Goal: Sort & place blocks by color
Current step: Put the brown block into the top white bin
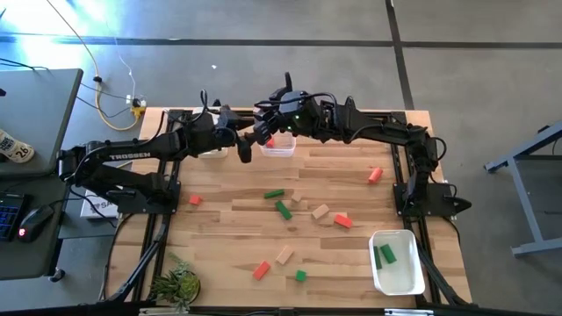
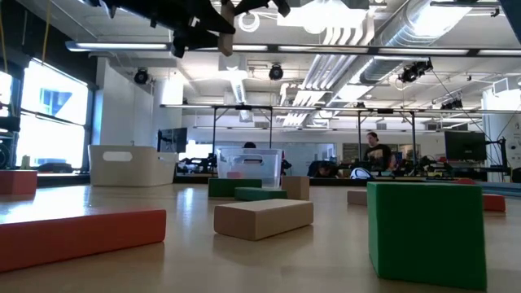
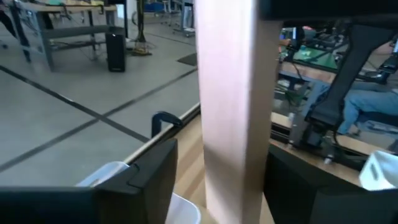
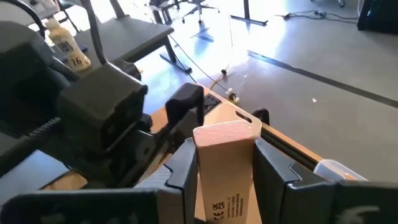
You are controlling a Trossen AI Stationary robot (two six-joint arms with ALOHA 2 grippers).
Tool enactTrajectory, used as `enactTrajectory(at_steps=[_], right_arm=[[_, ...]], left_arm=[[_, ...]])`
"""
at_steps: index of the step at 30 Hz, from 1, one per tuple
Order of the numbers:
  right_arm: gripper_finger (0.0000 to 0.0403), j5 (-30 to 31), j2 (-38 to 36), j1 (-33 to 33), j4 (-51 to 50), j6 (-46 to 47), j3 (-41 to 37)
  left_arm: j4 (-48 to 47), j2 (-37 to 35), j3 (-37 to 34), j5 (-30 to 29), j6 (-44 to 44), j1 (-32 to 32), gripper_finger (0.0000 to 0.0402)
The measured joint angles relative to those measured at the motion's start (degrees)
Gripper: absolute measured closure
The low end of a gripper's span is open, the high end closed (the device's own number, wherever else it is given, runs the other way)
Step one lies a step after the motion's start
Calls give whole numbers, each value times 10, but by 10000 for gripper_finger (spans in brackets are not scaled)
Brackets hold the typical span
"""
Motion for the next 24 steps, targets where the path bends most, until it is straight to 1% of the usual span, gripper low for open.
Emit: enactTrajectory(at_steps=[5,8,11,13,15,18,21,24], right_arm=[[312,-13,0,-7,7,-9,0],[312,-27,0,-15,6,-13,0],[315,-27,0,-19,7,-14,0],[332,-40,0,-19,1,-28,0],[340,-49,0,-21,3,-43,0],[352,-56,0,-25,3,-55,0],[366,-50,0,-29,3,-71,0],[379,-50,0,-31,2,-93,0]], left_arm=[[5,0,0,-2,9,10,250],[5,0,0,-2,10,17,283],[5,0,0,-2,20,22,317],[5,0,0,-2,27,25,340],[5,0,0,-6,27,26,356],[4,0,0,-4,27,24,371],[-3,0,0,-4,27,25,371],[-15,0,0,-16,28,25,371]])
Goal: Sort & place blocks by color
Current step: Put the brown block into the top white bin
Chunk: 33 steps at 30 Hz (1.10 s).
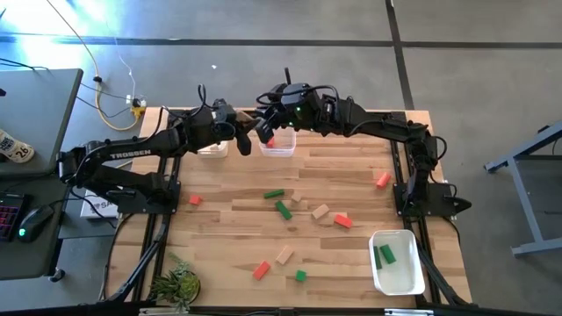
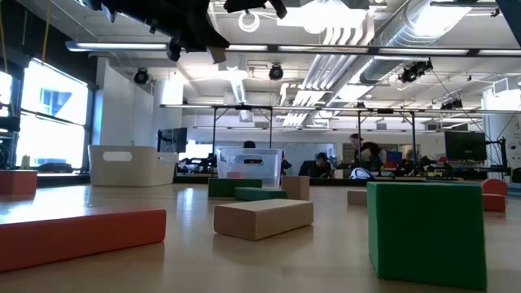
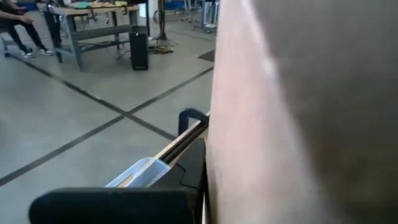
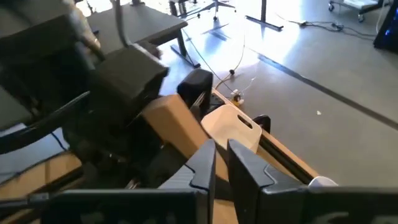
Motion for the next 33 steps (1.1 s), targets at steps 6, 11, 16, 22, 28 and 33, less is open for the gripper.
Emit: enactTrajectory(at_steps=[6,11,16,22,28,33], right_arm=[[387,4,0,-8,-22,-47,0],[383,4,0,-20,-28,-76,0],[382,3,0,-36,-41,-106,0],[382,-28,0,-67,-75,-146,0],[382,-54,0,-110,-152,-151,0],[382,-55,0,-138,-203,-150,0]], left_arm=[[-62,0,0,-44,16,25,371],[-150,0,0,-48,-12,69,371],[-248,0,0,-47,-78,127,371],[-312,6,0,18,-164,194,371],[-369,55,0,64,-201,235,360],[-386,96,0,58,-222,243,357]])
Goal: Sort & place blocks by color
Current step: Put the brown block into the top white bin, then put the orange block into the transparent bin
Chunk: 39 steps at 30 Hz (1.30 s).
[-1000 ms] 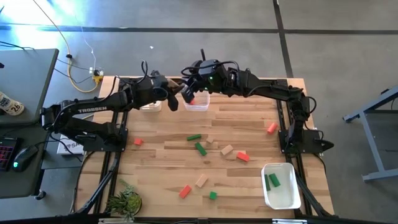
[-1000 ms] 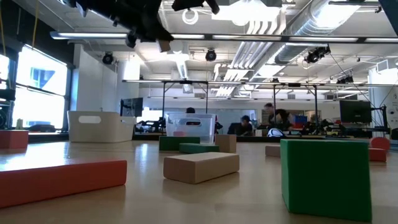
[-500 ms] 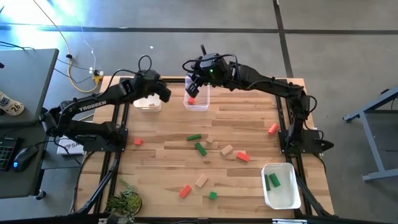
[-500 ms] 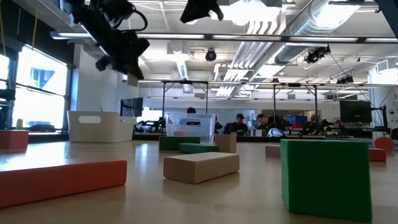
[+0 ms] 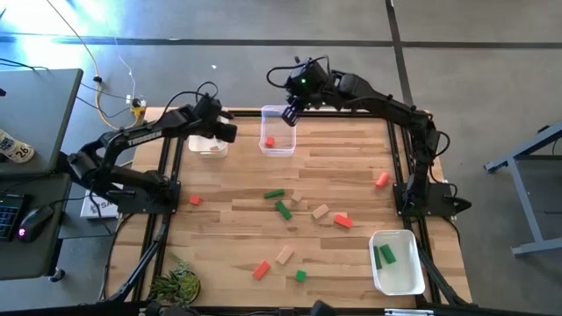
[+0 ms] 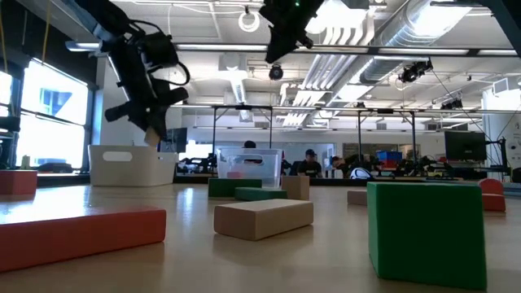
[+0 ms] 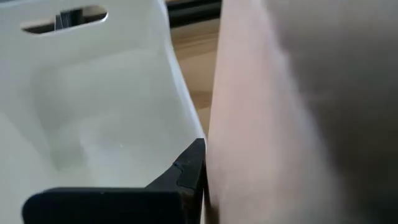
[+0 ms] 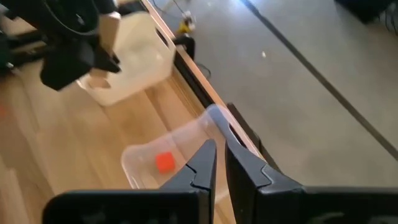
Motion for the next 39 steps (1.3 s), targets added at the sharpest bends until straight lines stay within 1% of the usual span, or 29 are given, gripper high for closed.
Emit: enactTrajectory(at_steps=[5,9,13,18,22,27,31,39], right_arm=[[382,0,0,-14,-43,2,0],[373,-1,0,-14,-96,0,0],[344,0,0,-12,-145,16,0],[303,0,0,-7,-174,59,0],[285,0,0,-3,-209,91,0],[279,0,0,8,-266,126,0],[279,3,0,22,-298,149,0],[279,67,0,60,-375,210,-3]], left_arm=[[-3,18,0,-12,-10,0,350],[-8,21,0,-12,-10,0,330],[-6,21,0,-13,-9,2,300],[-6,21,0,-12,-8,14,262],[-5,19,0,-7,-4,27,240],[8,0,0,35,40,34,235],[28,-27,0,42,41,34,237],[46,-87,0,94,41,33,238]])
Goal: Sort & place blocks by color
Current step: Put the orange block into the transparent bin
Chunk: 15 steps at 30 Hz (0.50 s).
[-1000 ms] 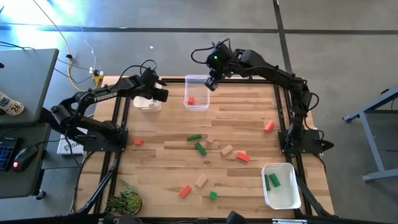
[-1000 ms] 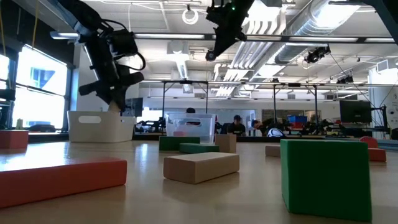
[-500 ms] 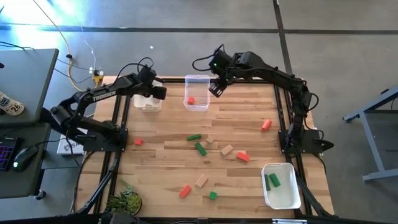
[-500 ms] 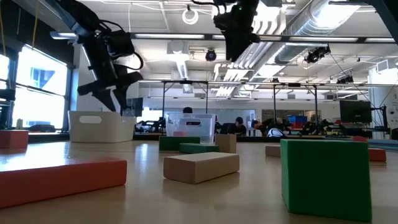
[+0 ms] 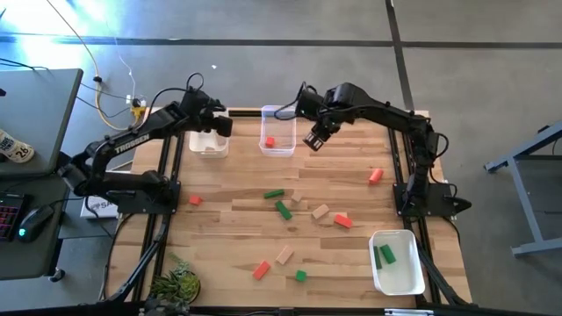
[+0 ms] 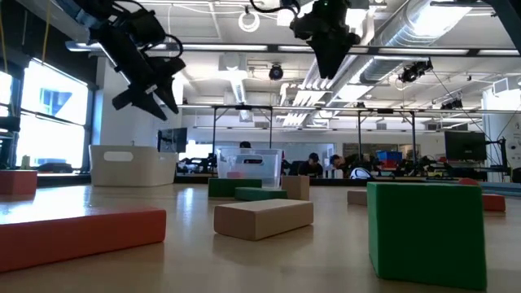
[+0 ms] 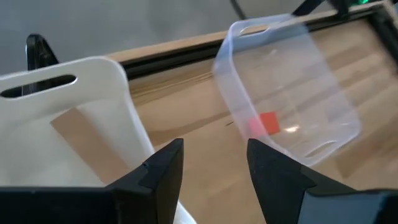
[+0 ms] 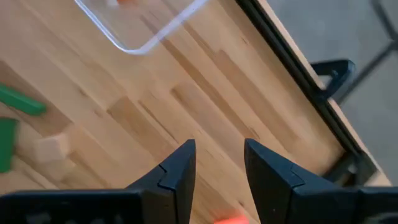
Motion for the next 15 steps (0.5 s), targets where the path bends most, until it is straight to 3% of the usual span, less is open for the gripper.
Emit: enactTrajectory(at_steps=[6,15], right_arm=[[279,8,-10,30,2,58,-68],[279,9,-64,68,3,179,-243]], left_arm=[[0,-25,0,6,0,0,238],[-5,-28,0,16,14,-4,238]])
